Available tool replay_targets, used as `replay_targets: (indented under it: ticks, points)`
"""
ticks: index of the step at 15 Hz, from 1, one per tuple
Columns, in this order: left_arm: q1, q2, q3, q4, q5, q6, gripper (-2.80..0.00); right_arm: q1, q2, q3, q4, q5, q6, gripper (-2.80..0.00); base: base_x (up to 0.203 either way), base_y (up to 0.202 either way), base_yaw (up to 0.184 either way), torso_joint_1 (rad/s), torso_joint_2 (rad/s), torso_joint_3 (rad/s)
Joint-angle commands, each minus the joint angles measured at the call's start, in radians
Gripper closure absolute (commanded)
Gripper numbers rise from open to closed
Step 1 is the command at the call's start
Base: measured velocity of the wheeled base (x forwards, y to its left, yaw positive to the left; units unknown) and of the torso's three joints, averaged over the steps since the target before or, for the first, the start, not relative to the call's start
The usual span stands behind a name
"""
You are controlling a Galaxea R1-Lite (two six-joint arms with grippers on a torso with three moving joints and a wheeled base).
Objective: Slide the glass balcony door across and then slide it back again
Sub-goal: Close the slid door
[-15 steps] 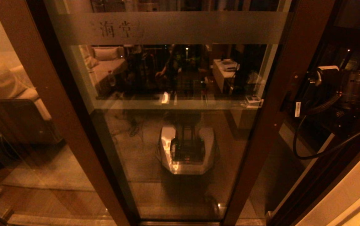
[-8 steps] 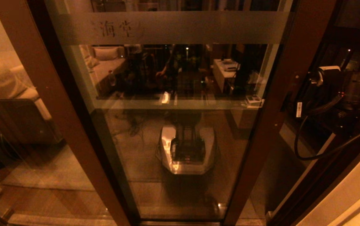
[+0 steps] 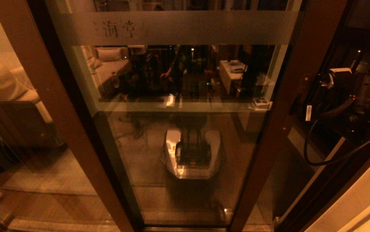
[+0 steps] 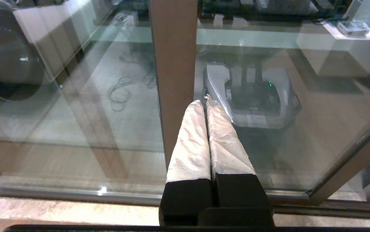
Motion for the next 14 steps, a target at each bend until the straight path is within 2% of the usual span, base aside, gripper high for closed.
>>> replay_targets:
  ticks: [1,7,14]
  points:
    - [0.0,0.001,0.001,0.0,0.0,-0.001,0.0,-0.005,0.008,-0.002,0.0,-0.004,-0.003,-2.8,0.0,0.0,0.0,0.0,0.0,0.0]
    - [0.0,0.001,-0.001,0.0,0.0,-0.001,0.0,-0.036,0.005,0.001,0.0,-0.004,-0.007,-2.8,0.0,0.0,0.0,0.0,0.0,0.0]
    - [0.0,0.001,0.0,0.0,0.0,-0.001,0.0,-0.037,-0.015,0.029,0.0,-0.003,-0.006,-2.8,0.0,0.0,0.0,0.0,0.0,0.0]
